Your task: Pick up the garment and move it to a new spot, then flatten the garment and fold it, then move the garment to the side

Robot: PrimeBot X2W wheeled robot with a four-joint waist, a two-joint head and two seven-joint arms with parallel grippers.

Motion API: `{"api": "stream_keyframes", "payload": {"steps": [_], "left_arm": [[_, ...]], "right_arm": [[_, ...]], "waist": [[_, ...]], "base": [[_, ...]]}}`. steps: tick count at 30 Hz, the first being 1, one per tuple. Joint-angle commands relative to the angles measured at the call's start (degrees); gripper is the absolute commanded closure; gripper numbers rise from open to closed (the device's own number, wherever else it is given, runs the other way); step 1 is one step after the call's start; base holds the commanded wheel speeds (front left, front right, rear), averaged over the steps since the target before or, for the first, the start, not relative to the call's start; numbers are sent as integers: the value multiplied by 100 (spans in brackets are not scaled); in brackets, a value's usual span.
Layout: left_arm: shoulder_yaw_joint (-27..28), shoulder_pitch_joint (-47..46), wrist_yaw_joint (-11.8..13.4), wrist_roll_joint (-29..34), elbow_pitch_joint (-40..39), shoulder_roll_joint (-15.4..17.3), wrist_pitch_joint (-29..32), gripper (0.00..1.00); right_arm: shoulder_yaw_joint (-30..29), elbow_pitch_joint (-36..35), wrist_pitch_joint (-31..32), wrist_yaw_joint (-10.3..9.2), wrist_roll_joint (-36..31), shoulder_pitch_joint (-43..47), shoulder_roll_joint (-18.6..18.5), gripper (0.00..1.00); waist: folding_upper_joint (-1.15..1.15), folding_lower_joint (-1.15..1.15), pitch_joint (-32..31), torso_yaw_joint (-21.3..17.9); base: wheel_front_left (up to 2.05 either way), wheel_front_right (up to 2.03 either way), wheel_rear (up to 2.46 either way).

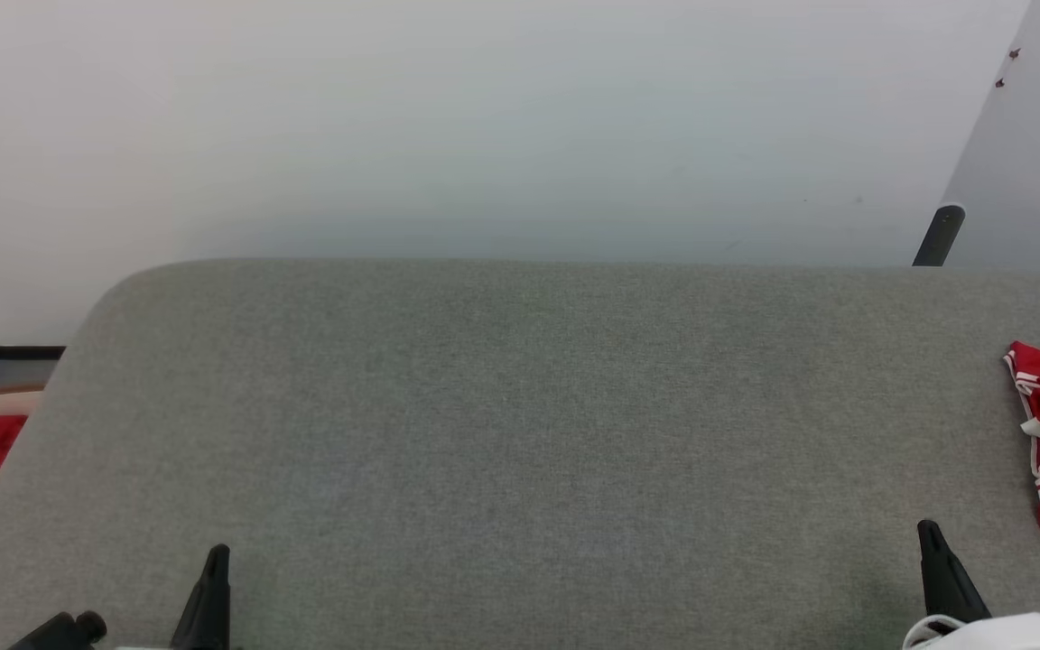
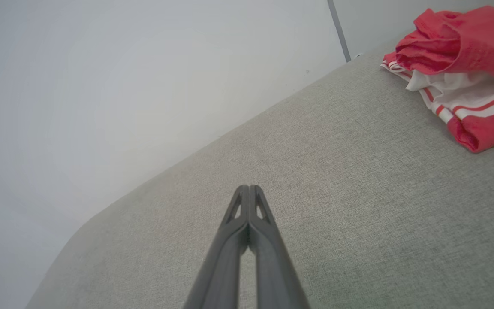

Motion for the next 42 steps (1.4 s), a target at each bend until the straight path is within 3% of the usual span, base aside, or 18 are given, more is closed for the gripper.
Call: {"api": "stream_keyframes", "payload": {"steps": [1,42], "left_arm": [[56,-175,-10,-194,-67,9,46,100],[285,-619,-20,-2308,-49,-481,748,100]], "right_arm": [[-34,-102,54,-2,254,-193,-2,100],[-154,-219,739,-3,3111,-477,90,100]], "waist": [[0,0,8,-5],[0,0,176,-106]], "base": [[0,0,0],[0,0,0]]}}
